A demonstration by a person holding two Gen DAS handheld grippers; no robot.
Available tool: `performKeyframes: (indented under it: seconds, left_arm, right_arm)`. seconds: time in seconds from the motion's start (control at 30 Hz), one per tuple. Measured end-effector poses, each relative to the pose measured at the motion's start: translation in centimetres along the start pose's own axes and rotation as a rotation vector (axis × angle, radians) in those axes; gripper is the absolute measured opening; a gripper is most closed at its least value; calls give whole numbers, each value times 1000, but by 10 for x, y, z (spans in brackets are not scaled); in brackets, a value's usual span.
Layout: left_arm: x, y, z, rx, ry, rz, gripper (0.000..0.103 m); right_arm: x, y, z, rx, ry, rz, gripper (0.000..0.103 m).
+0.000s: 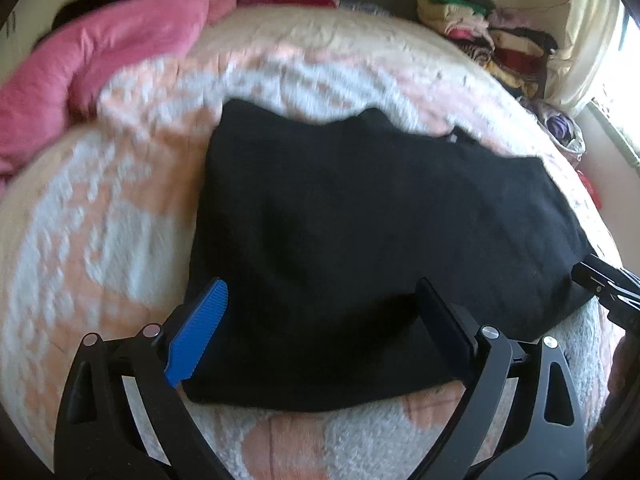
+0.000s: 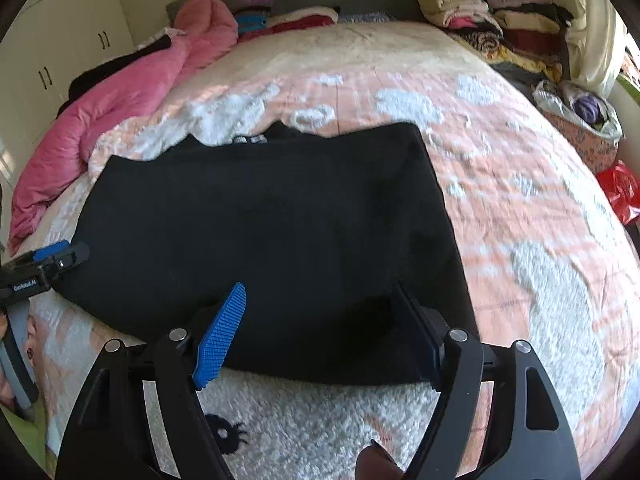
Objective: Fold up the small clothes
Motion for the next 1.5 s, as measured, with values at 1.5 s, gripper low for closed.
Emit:
performKeyframes:
  seconds: [1.5]
  left_arm:
    - [30,50,10,109,-73,-117,94]
  right_arm:
    - [19,58,13,134,-15,-21,95]
Point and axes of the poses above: each gripper's, at about its wrist camera, not at the fingertips, and x roughly against the way its jaws point, y to its left, z to its underside, the point moved 4 cm from there along -x, roughly the way its jaws point, and after that the axes turned 7 degrees about -x, right-handed, at the moved point
